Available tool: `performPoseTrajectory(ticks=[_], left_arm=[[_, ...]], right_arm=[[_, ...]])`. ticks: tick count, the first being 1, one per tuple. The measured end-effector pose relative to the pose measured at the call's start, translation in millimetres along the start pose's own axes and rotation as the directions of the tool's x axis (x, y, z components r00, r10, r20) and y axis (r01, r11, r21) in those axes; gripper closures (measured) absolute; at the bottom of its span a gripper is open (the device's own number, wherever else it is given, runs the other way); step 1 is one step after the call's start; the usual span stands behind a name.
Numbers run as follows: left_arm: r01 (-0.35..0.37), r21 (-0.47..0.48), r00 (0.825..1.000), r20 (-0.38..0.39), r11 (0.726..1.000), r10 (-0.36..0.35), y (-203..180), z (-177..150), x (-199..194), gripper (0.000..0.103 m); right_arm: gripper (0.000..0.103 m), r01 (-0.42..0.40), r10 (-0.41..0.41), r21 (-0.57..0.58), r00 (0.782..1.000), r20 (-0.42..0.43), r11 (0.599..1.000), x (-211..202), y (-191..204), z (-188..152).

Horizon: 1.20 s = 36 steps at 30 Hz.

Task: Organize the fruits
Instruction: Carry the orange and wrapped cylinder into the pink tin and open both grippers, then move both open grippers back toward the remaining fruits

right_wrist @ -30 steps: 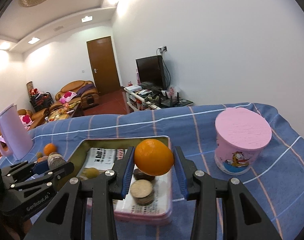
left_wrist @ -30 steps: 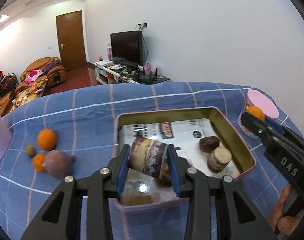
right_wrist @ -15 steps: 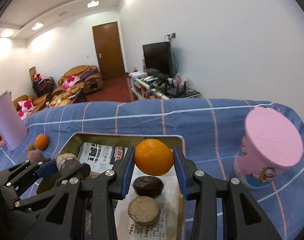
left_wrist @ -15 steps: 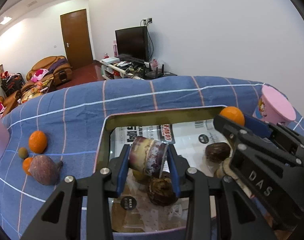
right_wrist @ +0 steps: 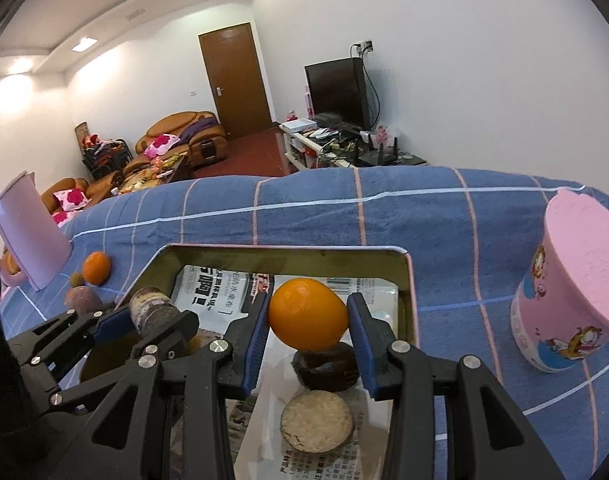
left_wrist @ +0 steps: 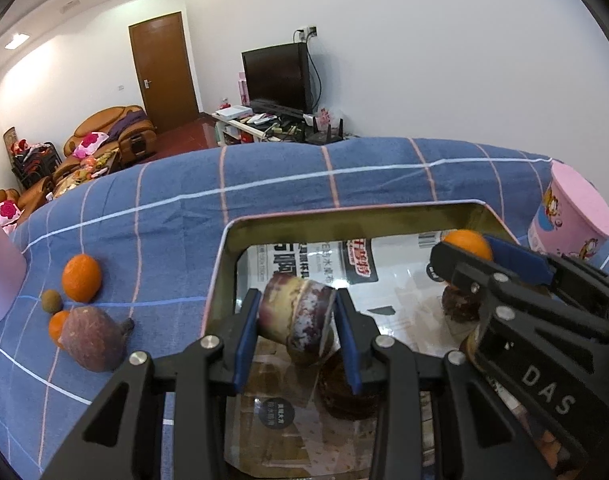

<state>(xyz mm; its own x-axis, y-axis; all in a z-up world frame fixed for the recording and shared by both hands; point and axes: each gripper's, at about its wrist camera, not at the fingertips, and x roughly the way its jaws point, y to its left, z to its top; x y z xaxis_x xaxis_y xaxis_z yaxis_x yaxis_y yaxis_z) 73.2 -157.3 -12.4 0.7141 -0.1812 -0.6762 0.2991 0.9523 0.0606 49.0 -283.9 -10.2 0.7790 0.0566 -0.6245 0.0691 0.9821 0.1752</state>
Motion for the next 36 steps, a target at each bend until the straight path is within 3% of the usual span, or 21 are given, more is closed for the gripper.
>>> performPoseTrajectory(ticks=[4,7,8,10,13,16,26,32,36], left_arm=[[-0.001,-0.005,1.0,0.0,1.0,0.001,0,2,0,0.064],[-0.007,-0.011,1.0,0.012,1.0,0.007,0,2,-2,0.059],[-0.007,-0.011,1.0,0.021,1.0,0.007,1,2,-4,0.053],[0.004,0.003,0.998,0.068,1.0,-0.004,-2,1,-15,0.022],[-0.019,0.02,0.989,0.148,1.0,0.016,-8,0,-33,0.005],[-0.07,0.049,0.974,0.221,0.996,0.058,-12,-3,-48,0.001],[-0.079,-0.005,0.981,0.179,0.997,0.079,20,-11,-52,0.001],[-0.111,0.0,0.979,0.169,0.994,0.11,37,-23,-56,0.001],[-0.117,-0.004,0.979,0.169,0.993,0.116,49,-29,-61,0.001]], right_arm=[[0.039,-0.027,0.027,0.023,0.999,0.022,0.999,-5,-3,0],[0.037,-0.002,0.0,0.022,0.999,0.052,1.0,-12,-1,-1],[0.037,0.01,-0.012,0.027,0.997,0.072,1.0,-16,-2,-1],[0.037,0.026,-0.03,0.038,0.993,0.112,0.999,-24,-2,0],[0.037,0.063,-0.074,0.068,0.98,0.185,0.996,-41,-7,0],[0.036,0.096,-0.118,0.102,0.965,0.235,0.99,-51,-13,-2],[0.036,0.194,-0.23,0.145,0.924,0.304,0.97,-66,-10,-10],[0.036,0.191,-0.235,0.179,0.932,0.276,0.965,-69,-6,-19],[0.036,0.198,-0.248,0.188,0.922,0.297,0.962,-81,2,-28]])
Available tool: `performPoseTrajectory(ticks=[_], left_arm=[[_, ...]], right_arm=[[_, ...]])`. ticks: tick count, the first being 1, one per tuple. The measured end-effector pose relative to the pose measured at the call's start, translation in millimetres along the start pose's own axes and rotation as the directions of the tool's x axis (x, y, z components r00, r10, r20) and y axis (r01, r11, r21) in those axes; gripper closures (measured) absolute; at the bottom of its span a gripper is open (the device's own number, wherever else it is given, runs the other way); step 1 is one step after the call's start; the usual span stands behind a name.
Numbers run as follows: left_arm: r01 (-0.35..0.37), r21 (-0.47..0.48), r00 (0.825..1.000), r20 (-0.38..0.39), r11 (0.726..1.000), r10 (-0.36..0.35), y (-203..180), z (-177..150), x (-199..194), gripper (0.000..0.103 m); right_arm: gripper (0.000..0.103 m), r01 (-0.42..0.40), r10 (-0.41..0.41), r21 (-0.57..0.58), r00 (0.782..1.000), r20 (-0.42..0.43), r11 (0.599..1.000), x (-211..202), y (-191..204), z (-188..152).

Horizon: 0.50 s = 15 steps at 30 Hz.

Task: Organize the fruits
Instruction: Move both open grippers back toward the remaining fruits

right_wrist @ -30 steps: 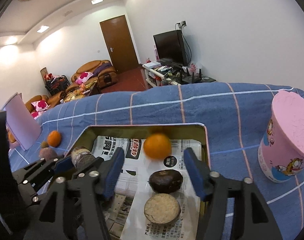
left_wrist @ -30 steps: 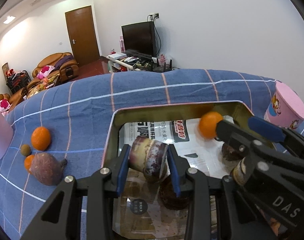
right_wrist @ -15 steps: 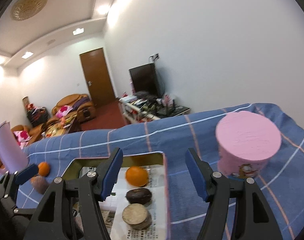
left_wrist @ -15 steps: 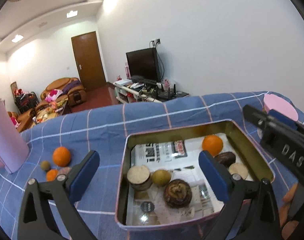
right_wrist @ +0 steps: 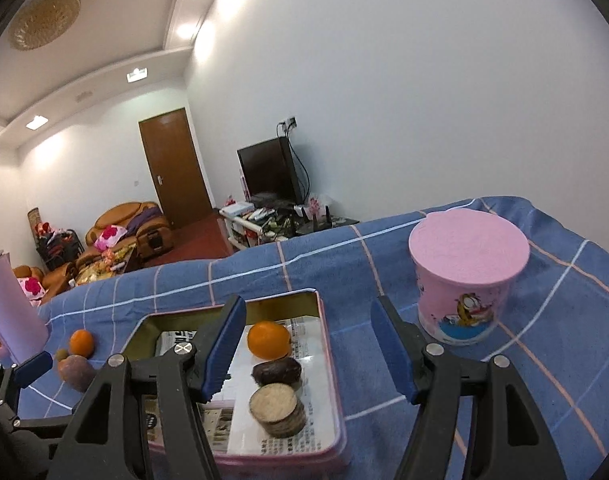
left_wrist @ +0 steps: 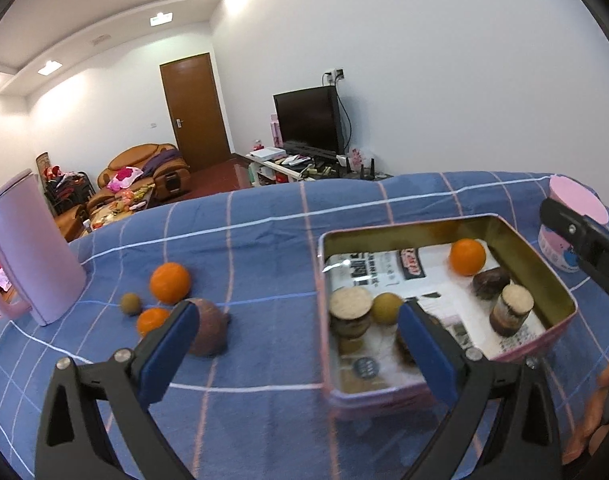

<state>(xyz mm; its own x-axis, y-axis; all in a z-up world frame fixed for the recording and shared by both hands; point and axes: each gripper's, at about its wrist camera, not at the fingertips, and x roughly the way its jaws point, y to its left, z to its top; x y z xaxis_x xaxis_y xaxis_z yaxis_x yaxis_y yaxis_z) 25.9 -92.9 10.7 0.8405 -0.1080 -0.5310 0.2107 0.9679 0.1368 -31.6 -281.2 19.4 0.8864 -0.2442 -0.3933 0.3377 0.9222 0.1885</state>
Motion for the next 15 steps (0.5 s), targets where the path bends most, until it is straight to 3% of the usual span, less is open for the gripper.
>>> performPoseTrajectory(ticks=[15], left_arm=[[-0.026,-0.013,0.999,-0.024,1.0,0.025,42,-21,-9,0.001]], right_arm=[[0.036,-0.004,0.004,-0.012,1.0,-0.023,1.0,-19,34,-17]])
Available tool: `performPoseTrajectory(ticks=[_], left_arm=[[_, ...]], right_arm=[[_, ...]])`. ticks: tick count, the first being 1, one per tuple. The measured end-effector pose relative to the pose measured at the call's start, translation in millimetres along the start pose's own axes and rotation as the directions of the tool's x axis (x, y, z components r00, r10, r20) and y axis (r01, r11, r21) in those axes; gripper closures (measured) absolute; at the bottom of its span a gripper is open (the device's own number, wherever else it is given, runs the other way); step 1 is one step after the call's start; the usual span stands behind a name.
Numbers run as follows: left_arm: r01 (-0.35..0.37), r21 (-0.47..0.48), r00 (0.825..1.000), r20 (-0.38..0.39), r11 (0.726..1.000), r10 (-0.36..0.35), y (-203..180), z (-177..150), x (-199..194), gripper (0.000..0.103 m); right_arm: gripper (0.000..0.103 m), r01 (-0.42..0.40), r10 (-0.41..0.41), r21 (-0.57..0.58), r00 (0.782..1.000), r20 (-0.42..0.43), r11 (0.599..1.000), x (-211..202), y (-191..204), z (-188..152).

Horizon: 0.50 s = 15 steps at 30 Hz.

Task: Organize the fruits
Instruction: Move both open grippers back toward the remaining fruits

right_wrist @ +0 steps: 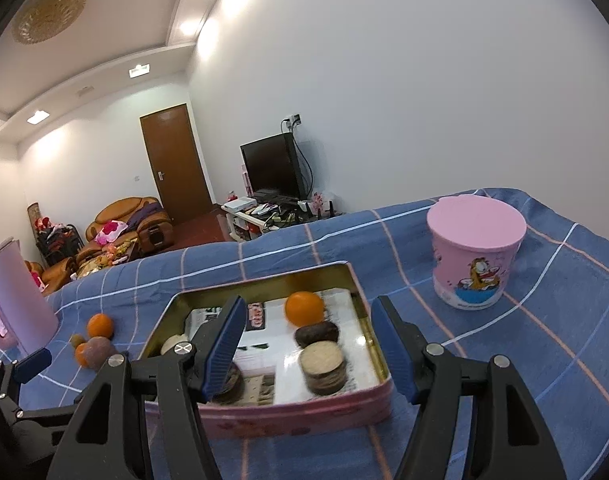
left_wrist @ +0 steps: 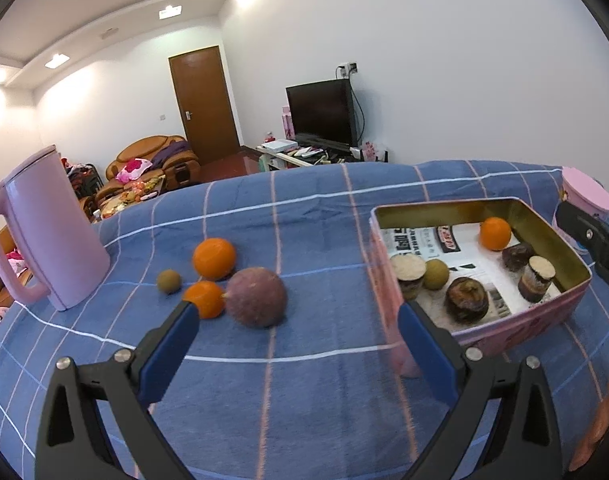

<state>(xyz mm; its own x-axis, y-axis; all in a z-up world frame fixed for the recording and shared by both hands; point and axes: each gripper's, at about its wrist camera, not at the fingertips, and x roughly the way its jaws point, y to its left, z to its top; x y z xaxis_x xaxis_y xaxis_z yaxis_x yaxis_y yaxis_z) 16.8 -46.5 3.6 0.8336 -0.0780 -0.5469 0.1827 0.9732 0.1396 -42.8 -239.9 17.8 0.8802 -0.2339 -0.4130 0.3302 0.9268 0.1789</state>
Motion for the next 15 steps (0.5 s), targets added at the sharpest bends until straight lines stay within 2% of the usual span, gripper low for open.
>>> performPoseTrajectory(ticks=[15], left_arm=[[-0.031,-0.047,0.999,-0.022,0.998,0.03,49,-6,5,0.001]], right_arm=[[0.036,-0.059,0.058,-0.039,0.998,-0.026,0.997,-2,49,-15]])
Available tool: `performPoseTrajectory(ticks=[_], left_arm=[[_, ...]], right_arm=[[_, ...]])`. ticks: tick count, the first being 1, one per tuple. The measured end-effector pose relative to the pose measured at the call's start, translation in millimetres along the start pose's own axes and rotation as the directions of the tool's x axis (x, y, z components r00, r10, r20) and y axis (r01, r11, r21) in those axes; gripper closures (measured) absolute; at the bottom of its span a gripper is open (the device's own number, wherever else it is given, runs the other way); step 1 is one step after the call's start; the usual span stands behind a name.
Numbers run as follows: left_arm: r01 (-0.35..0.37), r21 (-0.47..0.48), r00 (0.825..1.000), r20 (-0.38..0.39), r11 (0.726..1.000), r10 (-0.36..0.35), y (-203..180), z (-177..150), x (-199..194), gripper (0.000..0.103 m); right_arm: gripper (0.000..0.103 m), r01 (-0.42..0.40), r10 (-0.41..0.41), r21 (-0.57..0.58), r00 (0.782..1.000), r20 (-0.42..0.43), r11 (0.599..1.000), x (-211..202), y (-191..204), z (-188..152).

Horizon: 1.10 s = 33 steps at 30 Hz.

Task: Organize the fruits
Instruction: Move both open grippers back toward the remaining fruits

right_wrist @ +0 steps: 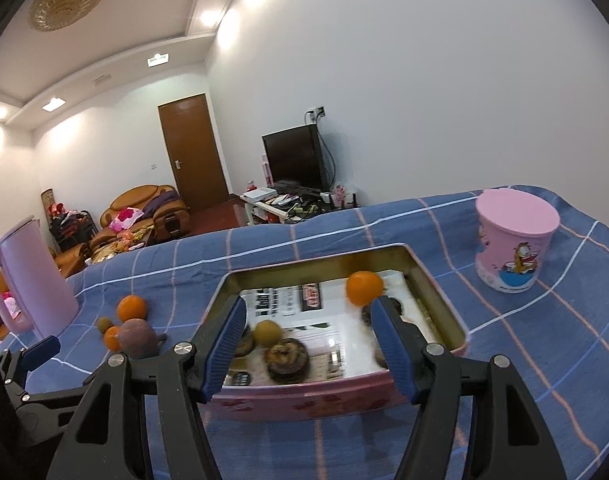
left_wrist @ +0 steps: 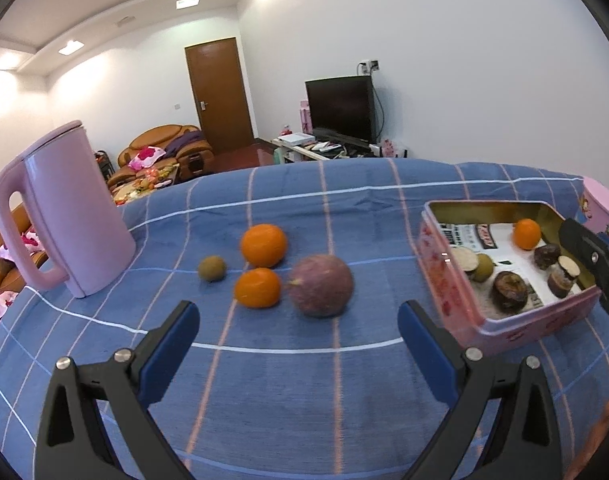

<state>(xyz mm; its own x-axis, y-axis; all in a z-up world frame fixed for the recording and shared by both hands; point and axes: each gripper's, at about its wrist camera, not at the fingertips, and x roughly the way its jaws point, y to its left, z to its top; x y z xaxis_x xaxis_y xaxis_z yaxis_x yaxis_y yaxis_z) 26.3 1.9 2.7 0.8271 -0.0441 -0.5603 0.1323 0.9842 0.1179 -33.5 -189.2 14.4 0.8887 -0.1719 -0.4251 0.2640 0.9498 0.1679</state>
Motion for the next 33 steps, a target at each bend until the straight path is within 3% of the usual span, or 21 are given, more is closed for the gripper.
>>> performPoseTrajectory(ticks=[23,33], left_arm=[[-0.081,-0.024,0.997,-0.017,0.996,0.08,79,1,25,0.001],[-0.202,-0.127,0.976,-0.11,0.971,0.189,133,1,50,0.001]], right_arm=[[0.036,-0.112,0.109,-0.061,0.993,-0.055,0.992,21,81,-11],[0.036,-0.184,0.162,-0.14,0.974,-0.155,0.973,46,121,-15]])
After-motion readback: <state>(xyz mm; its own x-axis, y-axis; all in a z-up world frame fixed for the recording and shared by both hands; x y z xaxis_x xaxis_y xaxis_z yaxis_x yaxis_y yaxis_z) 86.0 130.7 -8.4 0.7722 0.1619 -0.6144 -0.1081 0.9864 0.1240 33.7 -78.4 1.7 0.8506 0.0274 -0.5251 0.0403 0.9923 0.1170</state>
